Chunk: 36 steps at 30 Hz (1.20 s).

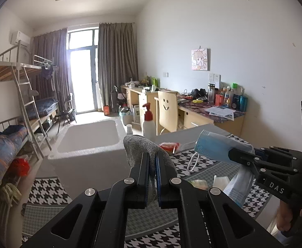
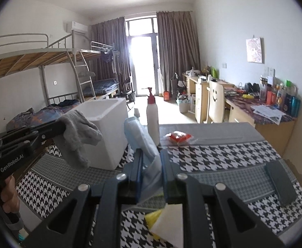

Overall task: Organize soft objects
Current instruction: 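Lift and carry the sock and mask toward the white foam box with both tools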

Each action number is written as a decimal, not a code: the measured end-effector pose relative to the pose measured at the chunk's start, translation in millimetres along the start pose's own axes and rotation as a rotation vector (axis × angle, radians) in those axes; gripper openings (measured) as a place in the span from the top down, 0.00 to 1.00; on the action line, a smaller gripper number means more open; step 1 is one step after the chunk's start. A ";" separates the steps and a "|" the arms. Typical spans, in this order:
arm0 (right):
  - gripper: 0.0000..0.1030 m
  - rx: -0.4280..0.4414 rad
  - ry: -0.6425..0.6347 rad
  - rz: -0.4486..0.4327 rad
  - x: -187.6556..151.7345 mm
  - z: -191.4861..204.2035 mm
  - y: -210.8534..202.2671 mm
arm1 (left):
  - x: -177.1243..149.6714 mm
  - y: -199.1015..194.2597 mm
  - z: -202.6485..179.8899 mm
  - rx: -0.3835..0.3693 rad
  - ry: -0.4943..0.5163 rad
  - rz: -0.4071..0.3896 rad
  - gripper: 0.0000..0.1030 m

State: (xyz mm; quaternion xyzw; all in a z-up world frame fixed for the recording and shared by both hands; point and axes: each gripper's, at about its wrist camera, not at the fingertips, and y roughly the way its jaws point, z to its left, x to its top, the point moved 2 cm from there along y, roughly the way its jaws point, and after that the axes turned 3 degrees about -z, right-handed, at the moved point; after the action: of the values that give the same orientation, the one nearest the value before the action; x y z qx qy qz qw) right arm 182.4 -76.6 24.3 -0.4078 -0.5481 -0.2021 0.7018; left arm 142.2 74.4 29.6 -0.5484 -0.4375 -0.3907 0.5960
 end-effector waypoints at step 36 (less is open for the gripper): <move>0.81 0.047 -0.102 -0.075 80.9 33.4 35.6 | 66.9 31.1 41.9 0.172 -0.024 -0.081 0.94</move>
State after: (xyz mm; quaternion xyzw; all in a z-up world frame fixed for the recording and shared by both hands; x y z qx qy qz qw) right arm 213.9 -16.0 89.6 -0.3801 -0.6027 -0.1940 0.6743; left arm 188.5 120.0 84.1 -0.4817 -0.4985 -0.3690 0.6192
